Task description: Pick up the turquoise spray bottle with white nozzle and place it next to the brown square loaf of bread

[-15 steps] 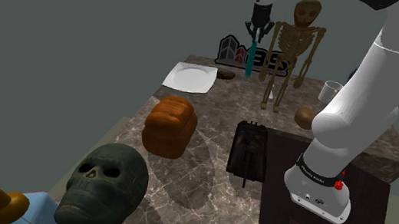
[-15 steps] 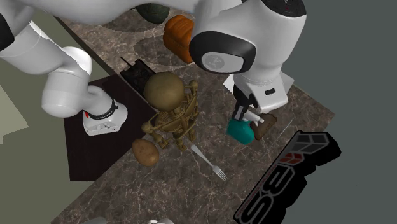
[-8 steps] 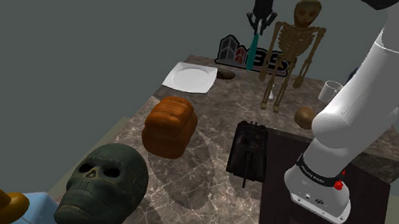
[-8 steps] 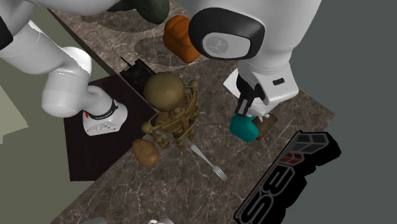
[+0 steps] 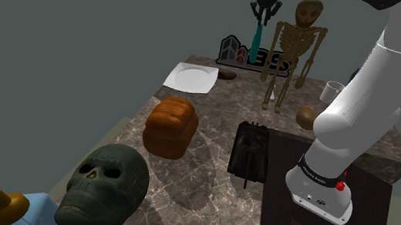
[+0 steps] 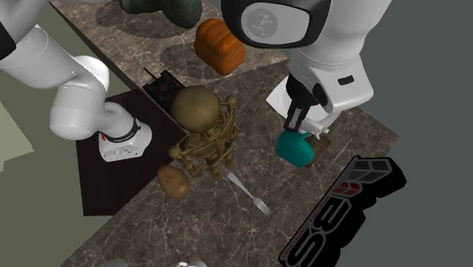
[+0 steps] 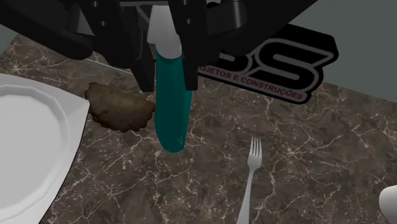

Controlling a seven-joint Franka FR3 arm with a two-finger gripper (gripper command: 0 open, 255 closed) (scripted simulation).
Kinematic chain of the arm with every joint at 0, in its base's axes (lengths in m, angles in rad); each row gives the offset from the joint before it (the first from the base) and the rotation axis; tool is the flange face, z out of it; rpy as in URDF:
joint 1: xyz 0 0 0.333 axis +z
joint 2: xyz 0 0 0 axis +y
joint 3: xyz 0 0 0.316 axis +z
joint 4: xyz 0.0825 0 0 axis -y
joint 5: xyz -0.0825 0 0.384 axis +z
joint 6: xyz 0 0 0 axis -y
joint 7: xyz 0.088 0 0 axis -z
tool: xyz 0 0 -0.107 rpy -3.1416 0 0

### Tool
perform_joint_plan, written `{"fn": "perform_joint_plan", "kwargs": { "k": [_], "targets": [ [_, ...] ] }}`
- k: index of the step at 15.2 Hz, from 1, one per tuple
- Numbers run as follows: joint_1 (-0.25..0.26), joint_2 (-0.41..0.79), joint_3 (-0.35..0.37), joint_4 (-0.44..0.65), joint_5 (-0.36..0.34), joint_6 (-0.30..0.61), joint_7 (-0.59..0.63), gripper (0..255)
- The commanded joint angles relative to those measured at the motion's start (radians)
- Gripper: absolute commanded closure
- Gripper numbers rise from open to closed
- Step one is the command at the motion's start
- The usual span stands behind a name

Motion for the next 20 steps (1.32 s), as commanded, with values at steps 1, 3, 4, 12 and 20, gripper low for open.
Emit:
{"fn": "perform_joint_plan", "kwargs": {
  "k": [1, 3, 4, 12, 20],
  "targets": [
    [0.001, 0.002, 0.001, 0.029, 0.001, -0.027, -0.001, 255],
    [0.001, 0.007, 0.001, 0.062, 0.002, -0.055, -0.004, 255],
    [0.001, 0.01, 0.001, 0.078, 0.003, -0.069, -0.006, 255],
    [-0.001, 0.042, -0.001, 0.228, 0.009, -0.186, -0.021, 255],
    [-0.007, 0.098, -0.004, 0.416, 0.019, -0.316, -0.039, 255]
  ]
}}
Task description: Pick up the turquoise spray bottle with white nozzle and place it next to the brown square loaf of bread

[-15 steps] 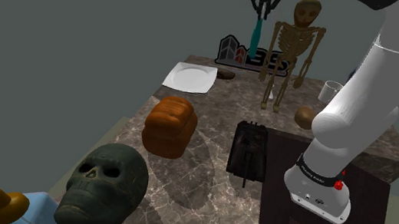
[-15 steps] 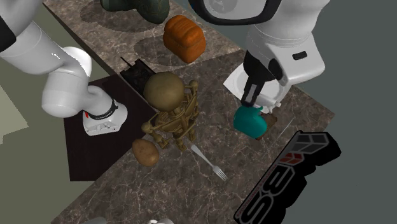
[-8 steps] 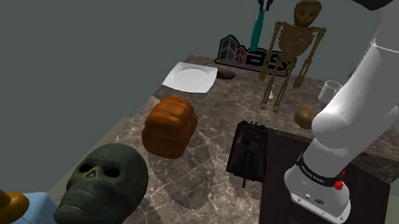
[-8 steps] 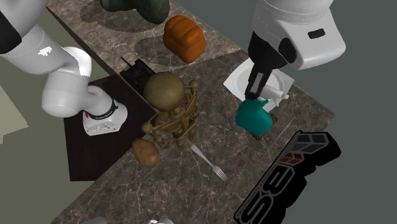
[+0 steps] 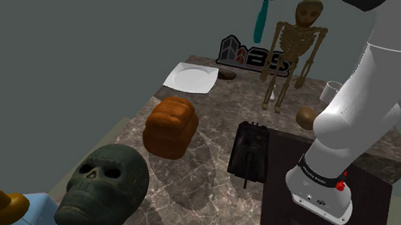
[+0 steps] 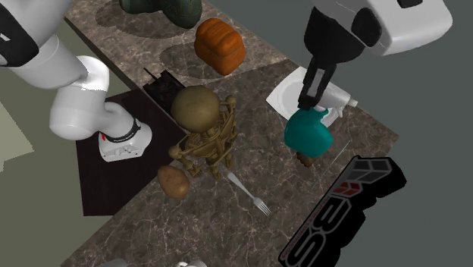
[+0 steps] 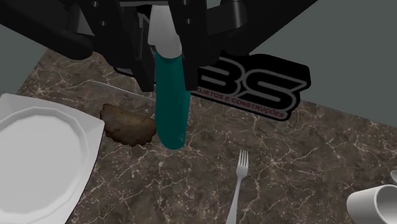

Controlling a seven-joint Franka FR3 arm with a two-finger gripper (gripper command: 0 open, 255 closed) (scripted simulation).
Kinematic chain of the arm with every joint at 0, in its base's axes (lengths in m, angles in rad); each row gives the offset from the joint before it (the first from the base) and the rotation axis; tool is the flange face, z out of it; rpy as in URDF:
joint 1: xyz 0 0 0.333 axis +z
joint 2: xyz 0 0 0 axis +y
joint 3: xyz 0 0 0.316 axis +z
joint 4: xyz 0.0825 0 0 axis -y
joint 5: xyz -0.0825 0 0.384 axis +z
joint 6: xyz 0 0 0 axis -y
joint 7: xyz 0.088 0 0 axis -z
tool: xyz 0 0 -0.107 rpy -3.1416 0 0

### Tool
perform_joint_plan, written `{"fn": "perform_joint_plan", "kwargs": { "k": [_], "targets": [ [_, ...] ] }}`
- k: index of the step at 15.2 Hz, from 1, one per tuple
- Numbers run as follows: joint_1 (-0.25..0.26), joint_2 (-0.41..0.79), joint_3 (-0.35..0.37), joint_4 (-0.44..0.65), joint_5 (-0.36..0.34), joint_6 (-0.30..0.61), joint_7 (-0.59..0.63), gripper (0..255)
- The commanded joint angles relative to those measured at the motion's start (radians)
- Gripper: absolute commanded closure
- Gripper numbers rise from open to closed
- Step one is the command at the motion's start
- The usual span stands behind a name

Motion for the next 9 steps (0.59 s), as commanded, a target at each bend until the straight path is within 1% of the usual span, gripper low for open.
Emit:
{"fn": "perform_joint_plan", "kwargs": {
  "k": [1, 8, 9],
  "targets": [
    [-0.003, 0.019, -0.002, 0.057, 0.004, -0.037, -0.006, 255],
    [-0.016, 0.105, -0.007, 0.277, 0.019, -0.171, -0.027, 255],
    [0.003, 0.082, 0.002, 0.246, 0.011, -0.165, -0.002, 255]
  ]
}}
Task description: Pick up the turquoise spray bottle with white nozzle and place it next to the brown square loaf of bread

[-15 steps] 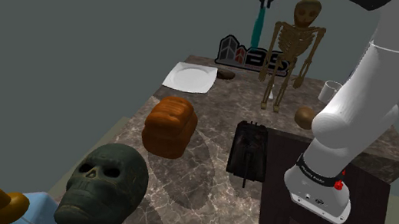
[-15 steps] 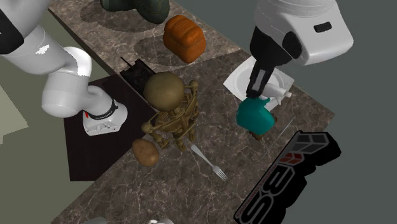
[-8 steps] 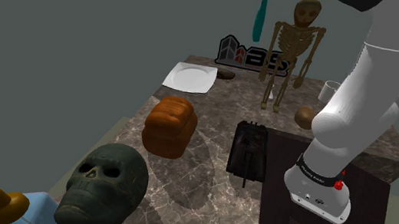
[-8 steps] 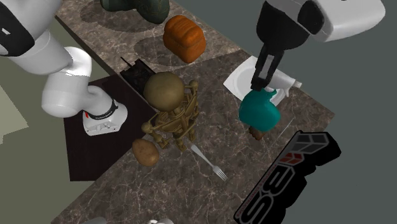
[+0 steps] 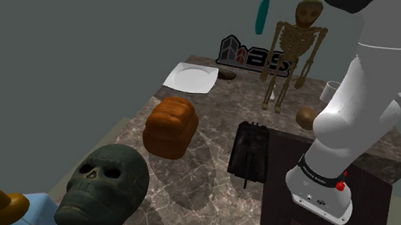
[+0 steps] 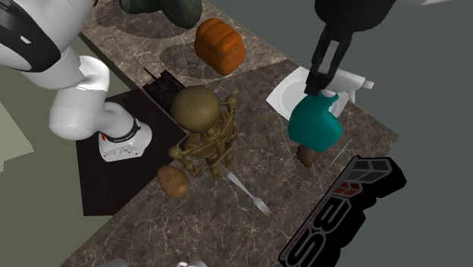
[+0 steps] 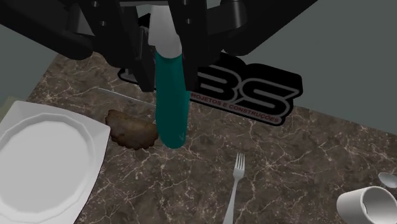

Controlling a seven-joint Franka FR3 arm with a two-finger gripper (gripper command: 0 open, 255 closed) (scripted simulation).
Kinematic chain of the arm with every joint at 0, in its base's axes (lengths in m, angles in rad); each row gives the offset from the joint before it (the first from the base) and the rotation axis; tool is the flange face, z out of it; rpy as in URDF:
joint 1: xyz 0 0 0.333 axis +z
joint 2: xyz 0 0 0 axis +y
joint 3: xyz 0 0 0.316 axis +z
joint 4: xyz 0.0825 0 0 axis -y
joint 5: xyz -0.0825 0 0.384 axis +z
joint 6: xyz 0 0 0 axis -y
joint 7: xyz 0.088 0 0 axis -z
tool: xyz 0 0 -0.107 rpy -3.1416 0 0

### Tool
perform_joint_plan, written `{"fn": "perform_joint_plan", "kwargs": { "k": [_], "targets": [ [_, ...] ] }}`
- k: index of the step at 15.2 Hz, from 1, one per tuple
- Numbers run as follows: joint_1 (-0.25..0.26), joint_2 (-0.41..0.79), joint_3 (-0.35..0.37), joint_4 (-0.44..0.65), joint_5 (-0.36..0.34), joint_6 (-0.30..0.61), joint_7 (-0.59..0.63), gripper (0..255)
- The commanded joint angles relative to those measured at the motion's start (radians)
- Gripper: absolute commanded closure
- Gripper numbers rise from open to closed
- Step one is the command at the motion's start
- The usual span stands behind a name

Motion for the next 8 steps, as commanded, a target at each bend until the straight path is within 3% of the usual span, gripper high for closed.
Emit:
{"fn": "perform_joint_plan", "kwargs": {
  "k": [1, 8],
  "targets": [
    [0.029, -0.025, 0.015, -0.022, -0.01, -0.006, 0.04, 255],
    [0.142, -0.119, 0.088, -0.143, -0.039, 0.003, 0.215, 255]
  ]
}}
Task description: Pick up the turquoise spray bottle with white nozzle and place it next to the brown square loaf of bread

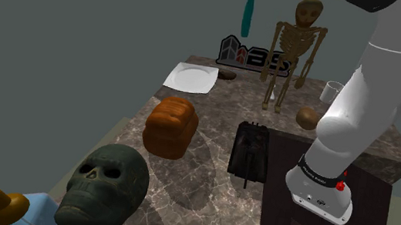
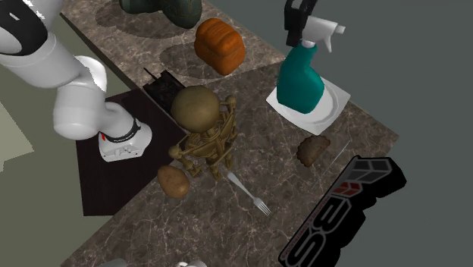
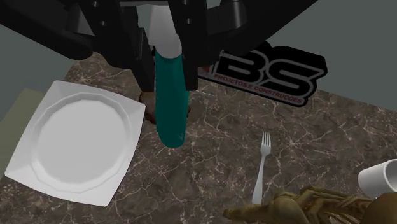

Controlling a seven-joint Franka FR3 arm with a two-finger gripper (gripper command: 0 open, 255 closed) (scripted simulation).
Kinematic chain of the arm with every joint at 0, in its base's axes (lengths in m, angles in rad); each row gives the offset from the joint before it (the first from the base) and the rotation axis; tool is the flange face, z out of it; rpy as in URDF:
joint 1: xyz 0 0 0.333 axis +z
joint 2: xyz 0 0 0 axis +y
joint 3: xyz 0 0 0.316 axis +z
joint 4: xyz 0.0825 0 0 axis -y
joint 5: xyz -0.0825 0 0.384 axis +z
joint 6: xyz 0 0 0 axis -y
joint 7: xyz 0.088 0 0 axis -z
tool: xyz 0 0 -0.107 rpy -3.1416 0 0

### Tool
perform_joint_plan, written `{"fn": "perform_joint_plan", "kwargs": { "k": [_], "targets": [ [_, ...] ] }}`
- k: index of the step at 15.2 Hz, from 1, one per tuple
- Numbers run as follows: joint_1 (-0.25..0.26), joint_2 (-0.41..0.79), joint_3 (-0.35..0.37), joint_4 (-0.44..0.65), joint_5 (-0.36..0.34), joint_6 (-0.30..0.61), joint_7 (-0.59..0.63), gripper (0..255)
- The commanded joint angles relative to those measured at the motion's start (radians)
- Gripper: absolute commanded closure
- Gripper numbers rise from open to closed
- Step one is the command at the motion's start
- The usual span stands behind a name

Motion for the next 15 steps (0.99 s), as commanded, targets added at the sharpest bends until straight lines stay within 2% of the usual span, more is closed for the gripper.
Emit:
{"fn": "perform_joint_plan", "kwargs": {
  "k": [1, 8, 15],
  "targets": [
    [0.028, -0.014, 0.021, -0.014, -0.005, -0.005, 0.049, 255],
    [0.126, -0.028, 0.103, -0.026, -0.015, -0.028, 0.224, 255],
    [0.227, 0.023, 0.183, 0.048, -0.025, -0.072, 0.397, 255]
  ]
}}
